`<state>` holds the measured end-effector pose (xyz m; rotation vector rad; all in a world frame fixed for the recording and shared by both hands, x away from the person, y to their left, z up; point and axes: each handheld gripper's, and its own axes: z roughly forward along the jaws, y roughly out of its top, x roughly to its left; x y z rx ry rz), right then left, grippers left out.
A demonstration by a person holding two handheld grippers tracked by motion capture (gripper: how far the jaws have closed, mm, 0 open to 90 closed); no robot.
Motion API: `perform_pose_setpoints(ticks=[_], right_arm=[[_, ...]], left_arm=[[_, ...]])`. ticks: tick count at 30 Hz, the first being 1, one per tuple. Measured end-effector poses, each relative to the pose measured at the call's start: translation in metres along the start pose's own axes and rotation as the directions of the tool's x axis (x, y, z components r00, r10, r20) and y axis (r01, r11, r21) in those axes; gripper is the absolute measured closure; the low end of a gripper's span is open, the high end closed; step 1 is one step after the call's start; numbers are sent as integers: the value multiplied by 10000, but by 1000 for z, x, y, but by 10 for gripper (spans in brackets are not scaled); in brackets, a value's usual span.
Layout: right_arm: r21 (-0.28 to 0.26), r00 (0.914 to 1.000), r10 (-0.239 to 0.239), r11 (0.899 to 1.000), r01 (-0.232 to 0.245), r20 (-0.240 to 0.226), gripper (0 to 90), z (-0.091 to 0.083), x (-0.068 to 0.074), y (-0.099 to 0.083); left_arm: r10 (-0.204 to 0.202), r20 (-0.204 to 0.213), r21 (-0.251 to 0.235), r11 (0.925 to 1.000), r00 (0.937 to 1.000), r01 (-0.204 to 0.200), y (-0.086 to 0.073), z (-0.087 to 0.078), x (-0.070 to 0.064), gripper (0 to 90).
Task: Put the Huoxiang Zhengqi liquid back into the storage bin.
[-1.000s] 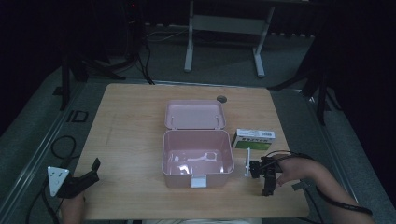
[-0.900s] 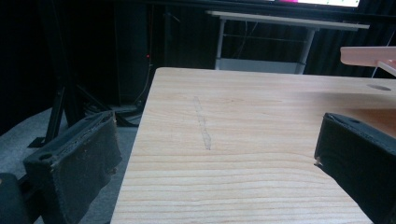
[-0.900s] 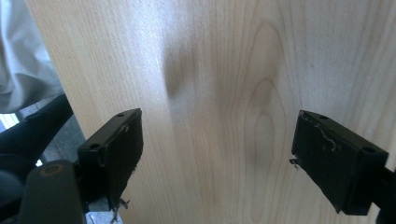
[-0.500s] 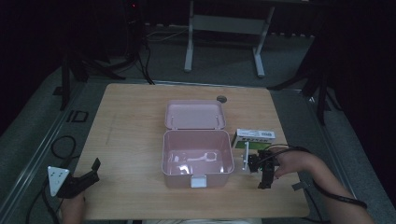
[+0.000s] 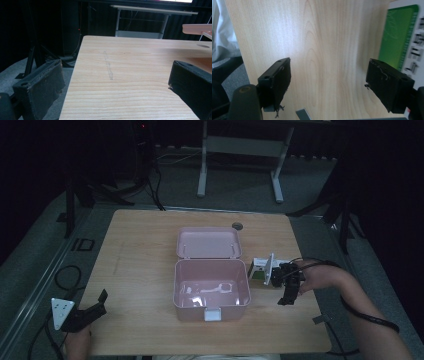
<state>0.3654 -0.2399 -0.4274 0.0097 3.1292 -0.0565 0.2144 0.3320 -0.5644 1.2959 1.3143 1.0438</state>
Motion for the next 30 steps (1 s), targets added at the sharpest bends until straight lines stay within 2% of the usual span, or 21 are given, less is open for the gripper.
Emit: perform_pose_setpoints(ticks=[11,16,23,26,29,30], right_arm=[[-1,9997,229,9997,-229,48,224,-16,-26,-4],[64,9996,110,9999,-111,244,255,-21,-40,-5],[-70,9991,79,9999,-76,410,302,-24,-57,-6],[-96,9989,217,9997,-213,422,327,-23,-68,-6],[-38,9986,278,9996,-276,457,331,-21,-73,-7],[84,9984,412,9991,-416,396,340,-19,-79,-10]], left_arm=[[23,4,-10,10000,10000,-23,0,0,0,2],[26,14,-10,10000,10000,-26,0,0,-1,2],[32,31,-10,10000,10000,-32,0,0,-1,3],[21,36,-27,10000,10000,-21,0,0,-1,3],[27,44,-21,10000,10000,-27,0,0,0,2],[37,46,-12,10000,10000,-37,0,0,-1,2]])
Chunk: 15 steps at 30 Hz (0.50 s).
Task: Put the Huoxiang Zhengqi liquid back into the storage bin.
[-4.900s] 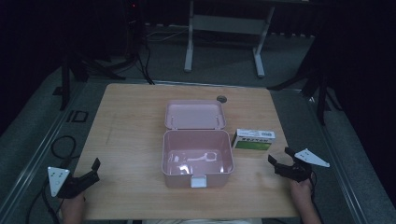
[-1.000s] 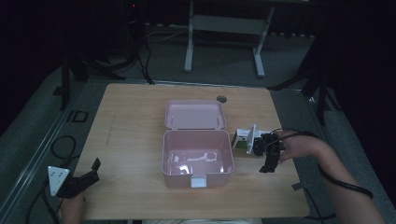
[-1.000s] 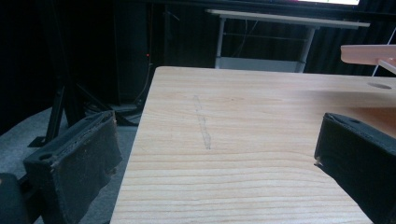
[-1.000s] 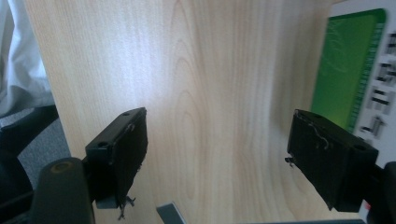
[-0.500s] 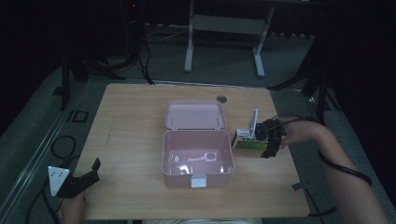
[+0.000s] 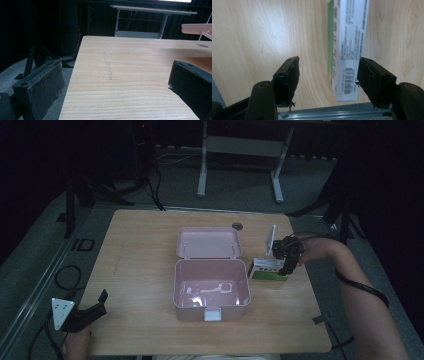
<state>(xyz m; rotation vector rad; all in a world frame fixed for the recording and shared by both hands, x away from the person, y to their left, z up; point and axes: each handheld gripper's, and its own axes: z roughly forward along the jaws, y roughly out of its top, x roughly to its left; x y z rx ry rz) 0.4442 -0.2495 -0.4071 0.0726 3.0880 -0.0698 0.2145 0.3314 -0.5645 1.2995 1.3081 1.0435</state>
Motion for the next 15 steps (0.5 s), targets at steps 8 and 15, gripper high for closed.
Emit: perform_pose_setpoints(ticks=[8,15], right_arm=[[96,9988,475,9988,-474,-95,377,9,-21,-7],[331,9982,578,9978,-572,-179,399,22,-28,-8]], left_arm=[[19,16,3,10000,10000,-19,0,0,0,3],[39,23,26,10000,10000,-39,0,0,0,2]])
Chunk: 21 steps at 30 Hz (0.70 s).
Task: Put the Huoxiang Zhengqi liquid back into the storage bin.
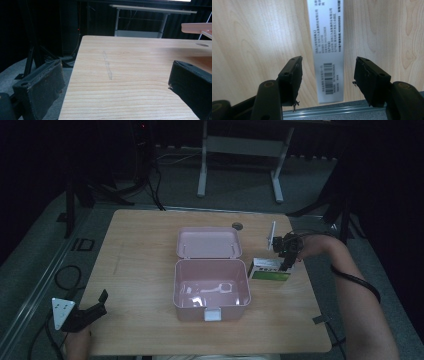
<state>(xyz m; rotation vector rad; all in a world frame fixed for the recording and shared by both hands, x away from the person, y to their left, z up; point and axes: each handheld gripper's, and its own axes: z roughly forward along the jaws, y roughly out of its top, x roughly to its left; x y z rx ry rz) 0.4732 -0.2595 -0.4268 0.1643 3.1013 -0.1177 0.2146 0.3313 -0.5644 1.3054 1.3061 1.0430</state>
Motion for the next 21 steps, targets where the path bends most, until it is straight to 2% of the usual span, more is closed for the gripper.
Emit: perform_pose_setpoints(ticks=[21], right_arm=[[179,9985,-121,9998,131,-537,497,36,-5,17]], left_arm=[[15,28,0,10000,10000,-15,0,0,0,2]])
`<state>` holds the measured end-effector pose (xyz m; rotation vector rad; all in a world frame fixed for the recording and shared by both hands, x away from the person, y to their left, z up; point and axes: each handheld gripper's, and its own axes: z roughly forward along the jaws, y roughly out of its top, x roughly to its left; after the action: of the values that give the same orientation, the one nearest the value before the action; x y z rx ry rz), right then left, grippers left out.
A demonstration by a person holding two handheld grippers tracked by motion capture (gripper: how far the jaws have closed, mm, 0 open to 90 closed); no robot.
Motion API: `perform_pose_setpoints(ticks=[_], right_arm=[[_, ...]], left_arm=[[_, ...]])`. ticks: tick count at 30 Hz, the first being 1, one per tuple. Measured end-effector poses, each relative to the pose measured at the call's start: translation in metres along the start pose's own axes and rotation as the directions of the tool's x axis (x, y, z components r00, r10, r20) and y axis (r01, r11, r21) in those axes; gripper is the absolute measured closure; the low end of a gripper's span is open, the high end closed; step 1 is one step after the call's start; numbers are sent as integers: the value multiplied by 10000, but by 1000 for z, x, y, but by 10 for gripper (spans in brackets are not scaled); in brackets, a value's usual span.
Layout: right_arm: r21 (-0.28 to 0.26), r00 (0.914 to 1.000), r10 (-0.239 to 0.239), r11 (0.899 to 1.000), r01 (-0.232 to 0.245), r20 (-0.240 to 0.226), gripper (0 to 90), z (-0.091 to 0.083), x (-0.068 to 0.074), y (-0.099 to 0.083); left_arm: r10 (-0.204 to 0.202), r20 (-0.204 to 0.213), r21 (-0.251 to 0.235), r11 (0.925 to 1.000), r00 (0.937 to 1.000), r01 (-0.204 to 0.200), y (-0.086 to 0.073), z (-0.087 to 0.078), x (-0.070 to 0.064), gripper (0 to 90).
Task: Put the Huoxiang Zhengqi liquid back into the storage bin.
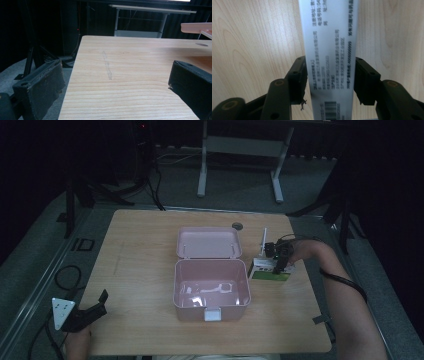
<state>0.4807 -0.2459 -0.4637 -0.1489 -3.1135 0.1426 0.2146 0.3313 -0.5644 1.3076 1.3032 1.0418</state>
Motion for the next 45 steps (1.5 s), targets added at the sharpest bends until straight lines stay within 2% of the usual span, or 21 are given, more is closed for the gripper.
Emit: perform_pose_setpoints(ticks=[12,17,27,32,39,45], right_arm=[[-23,9999,40,10000,-40,-125,580,9,-1,5],[-87,10000,10,10000,-10,-39,617,9,-1,6],[260,9998,76,9996,-72,-156,630,8,1,5],[415,9994,118,9991,-105,-322,629,6,5,0],[136,9993,-37,9999,42,-375,630,1,14,-7],[142,9989,-168,9997,174,-432,630,-1,26,-10]], left_arm=[[14,5,6,10000,10000,-14,0,0,0,2],[23,6,5,10000,10000,-23,0,0,0,2],[6,10,7,10000,10000,-6,0,0,0,2],[5,8,9,10000,10000,-5,0,0,0,2],[1,-1,27,10000,10000,-1,0,0,0,2],[2,0,35,10000,10000,-2,0,0,0,2]])
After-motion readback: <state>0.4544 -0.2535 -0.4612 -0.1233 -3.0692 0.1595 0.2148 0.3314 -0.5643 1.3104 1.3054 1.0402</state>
